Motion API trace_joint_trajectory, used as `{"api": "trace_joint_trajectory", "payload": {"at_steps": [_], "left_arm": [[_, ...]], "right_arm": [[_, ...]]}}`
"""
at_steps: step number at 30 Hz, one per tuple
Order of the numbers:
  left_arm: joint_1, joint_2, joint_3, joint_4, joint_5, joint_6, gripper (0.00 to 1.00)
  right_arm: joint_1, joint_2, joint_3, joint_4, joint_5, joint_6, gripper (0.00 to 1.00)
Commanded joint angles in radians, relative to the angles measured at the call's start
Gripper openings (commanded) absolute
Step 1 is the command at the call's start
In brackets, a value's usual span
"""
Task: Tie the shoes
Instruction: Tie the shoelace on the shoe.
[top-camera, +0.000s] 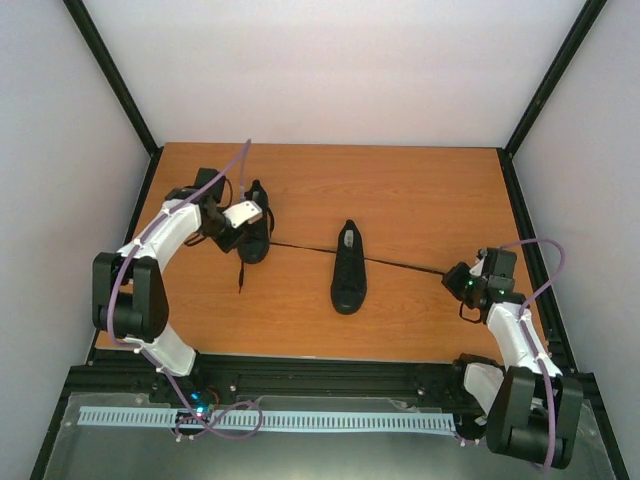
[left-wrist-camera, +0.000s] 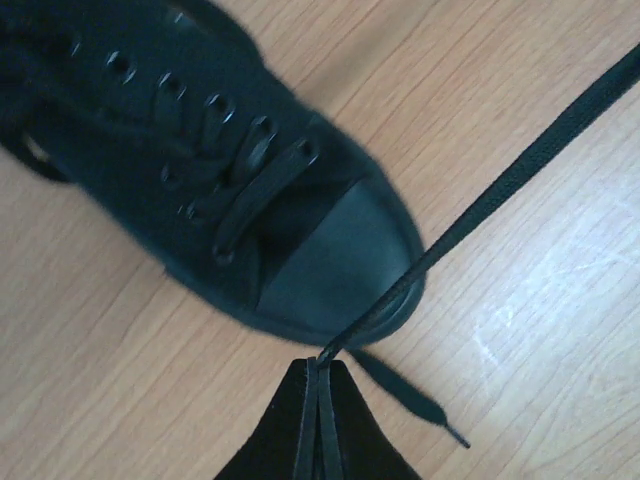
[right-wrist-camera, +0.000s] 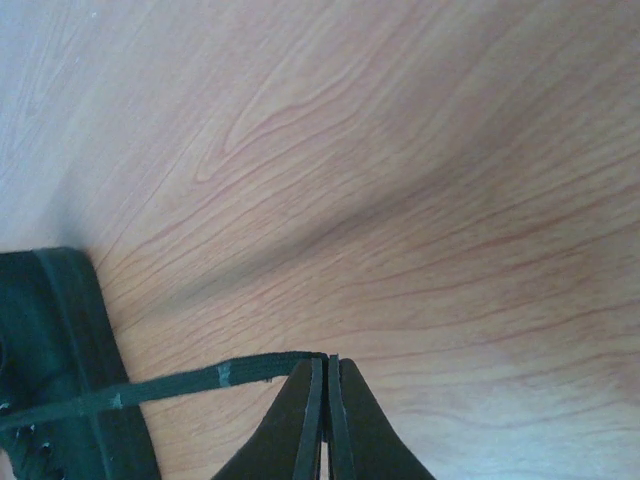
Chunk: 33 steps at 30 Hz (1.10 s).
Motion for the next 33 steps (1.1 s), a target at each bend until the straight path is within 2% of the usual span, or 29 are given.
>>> {"api": "trace_joint_trajectory", "payload": {"at_steps": [1, 8, 16, 20, 33], "left_arm": [[0.041, -0.044, -0.026, -0.01, 0.003, -0.026, 0.01], [0.045, -0.025, -0.043, 0.035, -0.042, -0.036, 0.01], [0.047, -0.024, -0.047, 0.051, -0.019, -0.032, 0.01], [0.047, -0.022, -0.054, 0.063, -0.041, -0.03, 0.01], [0.047, -0.015, -0.059, 0.068, -0.075, -0.019, 0.01]], "right_arm": [[-0.075, 0.05, -0.037, 0.11, -0.067, 0.035, 0.03], [-0.22, 0.136, -0.086, 0.22, -0.069, 0.048, 0.03], [-0.283, 0.192, -0.075, 0.292, 0.001, 0.065, 0.03], [-0.353, 0.234, -0.082, 0.332, -0.034, 0.074, 0.03], [-0.388, 0.283, -0.074, 0.345, -0.037, 0.047, 0.03]]}}
